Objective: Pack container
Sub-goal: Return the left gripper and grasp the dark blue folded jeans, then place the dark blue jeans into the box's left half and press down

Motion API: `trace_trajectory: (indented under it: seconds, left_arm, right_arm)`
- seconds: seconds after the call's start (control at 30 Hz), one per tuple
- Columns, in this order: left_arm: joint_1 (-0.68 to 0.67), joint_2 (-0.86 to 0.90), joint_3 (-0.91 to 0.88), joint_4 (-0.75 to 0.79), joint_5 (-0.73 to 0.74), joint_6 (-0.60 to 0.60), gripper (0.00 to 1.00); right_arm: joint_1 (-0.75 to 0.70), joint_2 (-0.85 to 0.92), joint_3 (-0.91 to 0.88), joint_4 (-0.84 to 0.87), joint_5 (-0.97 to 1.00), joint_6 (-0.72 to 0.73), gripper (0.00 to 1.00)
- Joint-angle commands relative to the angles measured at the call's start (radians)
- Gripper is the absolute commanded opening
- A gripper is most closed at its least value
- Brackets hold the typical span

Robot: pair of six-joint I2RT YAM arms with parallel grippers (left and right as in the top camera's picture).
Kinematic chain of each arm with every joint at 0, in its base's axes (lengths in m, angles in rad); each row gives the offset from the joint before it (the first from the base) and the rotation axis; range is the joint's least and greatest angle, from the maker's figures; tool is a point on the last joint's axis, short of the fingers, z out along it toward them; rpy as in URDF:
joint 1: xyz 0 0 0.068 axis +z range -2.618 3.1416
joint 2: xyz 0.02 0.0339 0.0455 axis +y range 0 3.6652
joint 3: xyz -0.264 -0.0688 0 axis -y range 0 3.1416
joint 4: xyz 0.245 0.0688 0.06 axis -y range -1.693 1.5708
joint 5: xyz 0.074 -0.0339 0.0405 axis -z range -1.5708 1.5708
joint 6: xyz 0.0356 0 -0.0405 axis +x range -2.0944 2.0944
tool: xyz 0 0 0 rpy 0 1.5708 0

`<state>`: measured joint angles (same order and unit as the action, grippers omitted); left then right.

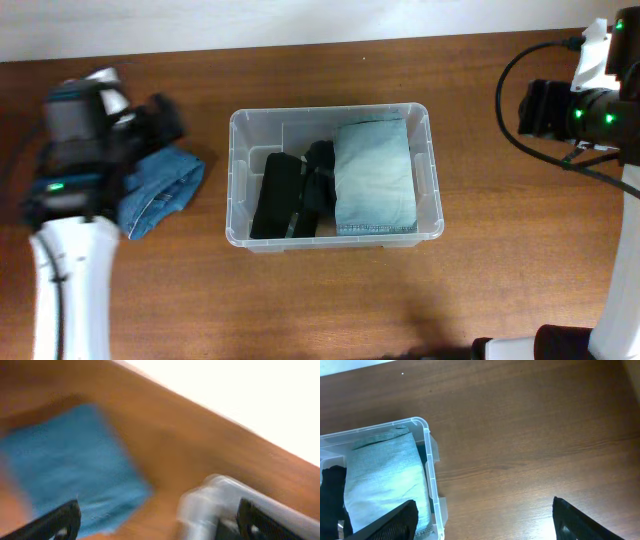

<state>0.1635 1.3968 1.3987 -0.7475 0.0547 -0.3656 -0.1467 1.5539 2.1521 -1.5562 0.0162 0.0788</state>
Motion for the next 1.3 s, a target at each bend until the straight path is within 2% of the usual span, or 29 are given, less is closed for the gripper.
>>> trace_trajectory:
  seconds: [0.0, 0.1, 0.23, 0.47, 0.67, 0.73, 0.8, 0.87, 0.93, 0.97, 1.1, 1.27]
  left_arm:
    - [0.154, 0.100, -0.026, -0.041, 0.013, 0.019, 0.99]
    - [0.264, 0.206, -0.026, -0.062, 0.084, 0.020, 0.99]
    - [0.334, 0.357, -0.026, -0.048, 0.159, 0.020, 0.99]
    - [0.368, 0.550, -0.026, 0.027, 0.174, 0.020, 0.99]
    - [0.367, 0.666, -0.026, 0.109, 0.365, 0.031, 0.99]
    - [0.367, 0.678, -0.026, 0.108, 0.398, 0.032, 0.89]
    - [0.367, 0.678, -0.026, 0.101, 0.413, 0.053, 0.67]
    - [0.367, 0.671, -0.026, 0.089, 0.435, 0.083, 0.38]
    - [0.367, 0.657, -0.026, 0.068, 0.457, 0.110, 0.04]
    - [0.368, 0.639, -0.026, 0.054, 0.473, 0.127, 0.00]
    - [0.367, 0.522, -0.025, 0.011, 0.481, 0.169, 0.01]
    - [0.349, 0.261, -0.025, -0.005, 0.533, 0.193, 0.01]
  right_arm:
    - [-0.005, 0.013, -0.005, 0.000, -0.009, 0.005, 0.79]
    - [-0.005, 0.021, -0.005, -0.002, -0.010, 0.005, 0.79]
    - [-0.004, 0.029, -0.005, -0.004, -0.010, 0.005, 0.79]
    - [-0.004, 0.030, -0.005, -0.004, -0.010, 0.005, 0.79]
    - [-0.004, 0.030, -0.005, -0.004, -0.010, 0.005, 0.79]
    - [-0.004, 0.030, -0.005, -0.005, -0.010, 0.005, 0.79]
    - [-0.004, 0.030, -0.005, -0.006, -0.010, 0.005, 0.79]
    - [-0.004, 0.030, -0.005, -0.008, -0.010, 0.005, 0.79]
    - [-0.004, 0.030, -0.005, -0.011, -0.013, 0.005, 0.78]
    - [-0.004, 0.030, -0.005, -0.011, -0.017, 0.004, 0.78]
    - [-0.004, 0.030, -0.005, -0.011, -0.017, 0.004, 0.79]
    - [-0.004, 0.030, -0.005, -0.011, -0.017, 0.004, 0.78]
